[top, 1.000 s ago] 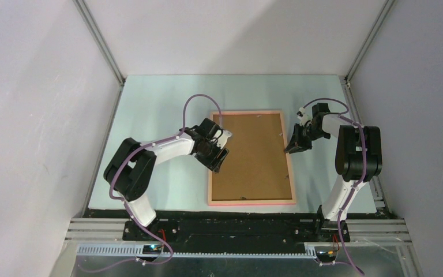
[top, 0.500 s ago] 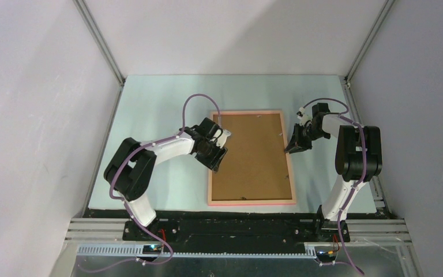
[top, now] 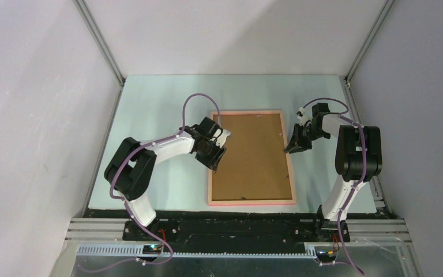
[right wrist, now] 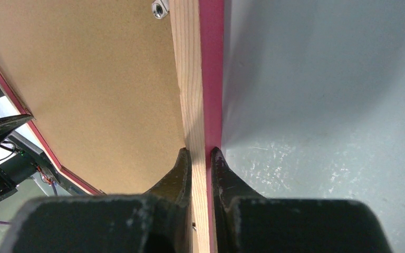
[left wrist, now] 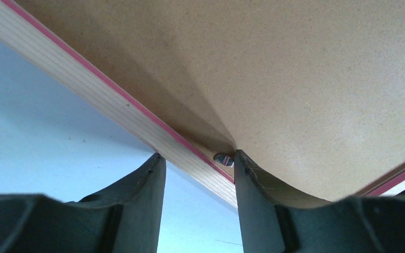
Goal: Put the photo into the frame
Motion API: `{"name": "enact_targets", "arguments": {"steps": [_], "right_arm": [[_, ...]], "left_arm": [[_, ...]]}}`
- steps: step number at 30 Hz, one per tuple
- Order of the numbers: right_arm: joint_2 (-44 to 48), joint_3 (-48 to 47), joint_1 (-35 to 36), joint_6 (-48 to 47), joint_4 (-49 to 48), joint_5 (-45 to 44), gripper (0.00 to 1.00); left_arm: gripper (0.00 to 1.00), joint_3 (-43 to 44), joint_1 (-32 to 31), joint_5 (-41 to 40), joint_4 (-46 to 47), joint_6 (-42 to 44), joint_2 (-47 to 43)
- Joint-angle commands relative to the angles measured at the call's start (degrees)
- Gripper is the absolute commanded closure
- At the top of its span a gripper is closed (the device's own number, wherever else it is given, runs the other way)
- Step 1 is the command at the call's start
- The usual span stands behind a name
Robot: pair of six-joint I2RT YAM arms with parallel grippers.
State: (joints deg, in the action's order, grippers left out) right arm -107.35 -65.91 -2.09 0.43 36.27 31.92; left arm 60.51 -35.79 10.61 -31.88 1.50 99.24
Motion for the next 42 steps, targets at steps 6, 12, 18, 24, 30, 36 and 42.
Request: {"name": "enact_targets", "arguments": {"steps": [6, 12, 18, 24, 30, 36, 42], "right_arm": [[-0.85, -0.89, 0.86, -0.25, -4.09, -0.82, 1.00], [-0.86, -0.97, 0.86, -0.25, -4.06, -0.79, 1.00], [-0.92, -0.95, 1.03, -0.25, -4.30, -0.79, 1.00], [-1.00, -0.93, 1.01, -0.25, -3.97, -0.76, 1.00], [-1.24, -0.97, 1.03, -0.26, -4.08, -0.63, 1.00], [-1.22, -0.97, 1.03, -0.26, -4.10, -0.81, 1.00], [-1.18, -1.01, 1.03, -0.26, -4.02, -0.81, 1.00]], "left_arm": [[0.85, 0.05, -1.54, 2.35, -0.93, 4.30, -0.06], [0.90, 0.56, -1.55, 3.40, -2.80, 5.53, 0.02], [0.87, 1.48, -1.52, 4.08, -3.43, 5.52, 1.29], [0.65, 2.51, -1.20, 5.02, -3.38, 4.55, 0.42], [0.48, 4.19, 1.51, 9.06, -3.35, 2.99, 0.44], [0.42, 6.02, 3.47, 10.69, -3.29, 1.57, 2.48], [0.44, 7.31, 3.45, 6.11, -2.80, -0.16, 4.49]]}}
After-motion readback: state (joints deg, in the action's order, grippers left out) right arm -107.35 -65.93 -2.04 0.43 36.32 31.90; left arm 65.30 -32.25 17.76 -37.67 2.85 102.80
